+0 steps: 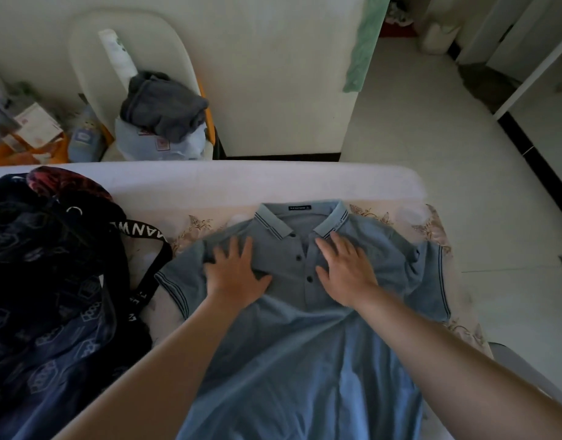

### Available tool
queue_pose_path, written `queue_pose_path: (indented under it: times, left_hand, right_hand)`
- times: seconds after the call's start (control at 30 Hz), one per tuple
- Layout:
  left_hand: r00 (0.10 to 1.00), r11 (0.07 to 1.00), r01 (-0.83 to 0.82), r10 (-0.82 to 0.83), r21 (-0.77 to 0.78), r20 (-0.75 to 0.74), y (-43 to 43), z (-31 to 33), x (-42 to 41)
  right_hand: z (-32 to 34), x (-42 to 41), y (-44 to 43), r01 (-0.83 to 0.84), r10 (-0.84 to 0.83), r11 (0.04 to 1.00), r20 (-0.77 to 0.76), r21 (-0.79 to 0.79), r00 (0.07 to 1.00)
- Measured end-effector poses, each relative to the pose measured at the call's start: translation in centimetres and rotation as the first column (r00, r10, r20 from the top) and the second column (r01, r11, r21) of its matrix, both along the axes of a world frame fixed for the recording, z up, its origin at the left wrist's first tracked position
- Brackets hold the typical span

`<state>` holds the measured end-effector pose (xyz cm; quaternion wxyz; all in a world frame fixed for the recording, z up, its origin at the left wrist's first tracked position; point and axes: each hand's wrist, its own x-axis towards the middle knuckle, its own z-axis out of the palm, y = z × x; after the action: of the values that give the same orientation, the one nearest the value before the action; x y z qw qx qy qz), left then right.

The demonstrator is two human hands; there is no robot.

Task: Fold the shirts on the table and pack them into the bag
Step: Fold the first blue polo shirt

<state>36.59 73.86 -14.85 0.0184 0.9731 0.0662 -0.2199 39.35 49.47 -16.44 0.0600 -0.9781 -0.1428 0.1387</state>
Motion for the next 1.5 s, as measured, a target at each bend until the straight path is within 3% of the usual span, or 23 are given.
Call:
queue_pose_path:
  times: [0.1,0.2,0.27,0.4,0.47,0.57,0.63,0.7,0.77,0.83,0.97,1.07,1.13,1.23,1.33,1.43,1.5]
  left_hand:
    - [0.988,0.987,-0.111,0.123,0.118,-0.098,1.8,0.5,0.0]
    - [0.992,0.983,-0.026,0.003,0.184,0.123,1.1,0.9,0.6]
    - [0.978,0.993,0.078,-0.094,0.091,0.184,0.1,0.4,1.5]
    - [0.982,0.974,0.187,-0.189,-0.126,-0.001,-0.4,-1.9,4.6]
    - [0.981,0.960,0.192,-0.196,-0.203,0.001,0.4,-1.7,6.4]
    - [0.963,0.920,0.172,-0.082,-0.353,0.257,1.4,-0.4,6.6]
    - [0.882,0.931,0.145,0.032,-0.335,0.471,1.9,0.3,4.3]
    - [0.783,0.960,0.091,0.096,-0.265,0.615,2.7,-0.1,1.3]
    - [0.741,0.972,0.026,0.137,-0.233,0.658,4.2,-1.1,-1.9]
    - [0.793,0.979,-0.001,0.125,-0.203,0.596,6.0,-2.6,-4.5]
    - [0.969,0.999,-0.038,0.038,-0.004,0.243,8.9,-4.0,-7.1]
    - [0.988,0.980,-0.152,0.152,0.126,0.007,9.4,-2.4,-6.7]
    - [0.986,0.969,-0.164,0.164,0.186,0.011,8.6,-0.4,-6.7]
    - [0.957,0.998,0.014,-0.030,0.058,0.288,6.9,1.3,-8.7]
    - [0.821,0.935,0.315,-0.183,-0.161,0.541,4.8,1.9,-12.7]
    - [0.799,0.839,0.480,-0.296,-0.257,0.523,3.6,2.0,-17.5]
    - [0.815,0.808,0.527,-0.392,-0.264,0.426,3.7,1.1,-20.6]
  right_hand:
    - [-0.8,0.9,0.0,0.001,-0.005,0.999,-0.070,-0.055,0.998]
    - [-0.8,0.5,0.4,0.017,-0.015,1.000,0.079,-0.019,0.997]
    - [-1.0,-0.2,1.0,0.089,-0.085,0.996,0.122,-0.027,0.989]
    - [-1.8,0.7,1.3,0.174,-0.179,0.983,-0.107,-0.057,0.978]
    - [-1.4,2.7,0.2,0.174,-0.182,0.983,-0.179,-0.061,0.967]
    - [-0.1,4.6,-0.6,0.210,-0.226,0.973,-0.214,-0.092,0.950]
    - [0.3,3.7,0.6,0.212,-0.216,0.976,-0.108,-0.049,0.970]
    - [0.5,1.3,2.8,0.108,-0.110,0.994,0.064,0.023,0.992]
    - [0.1,-1.5,5.5,-0.053,0.038,0.994,0.143,0.099,0.989]
    - [-0.9,-3.8,7.8,-0.150,0.138,0.982,0.105,0.114,0.985]
    - [-2.3,-4.6,8.2,-0.181,0.178,0.981,-0.048,-0.064,0.983]
    - [-1.6,-3.8,7.3,-0.202,0.199,0.974,-0.031,-0.100,0.979]
    - [-0.6,-4.2,7.1,-0.166,0.165,0.982,-0.023,-0.085,0.986]
    - [0.6,-7.2,7.1,-0.126,0.127,0.991,0.022,-0.036,0.992]
    - [1.2,-12.0,6.8,-0.140,0.138,0.990,0.064,0.018,0.988]
    - [1.4,-17.2,5.6,-0.201,0.195,0.976,0.074,0.079,0.978]
    - [1.1,-20.4,4.6,-0.221,0.219,0.971,0.031,0.091,0.975]
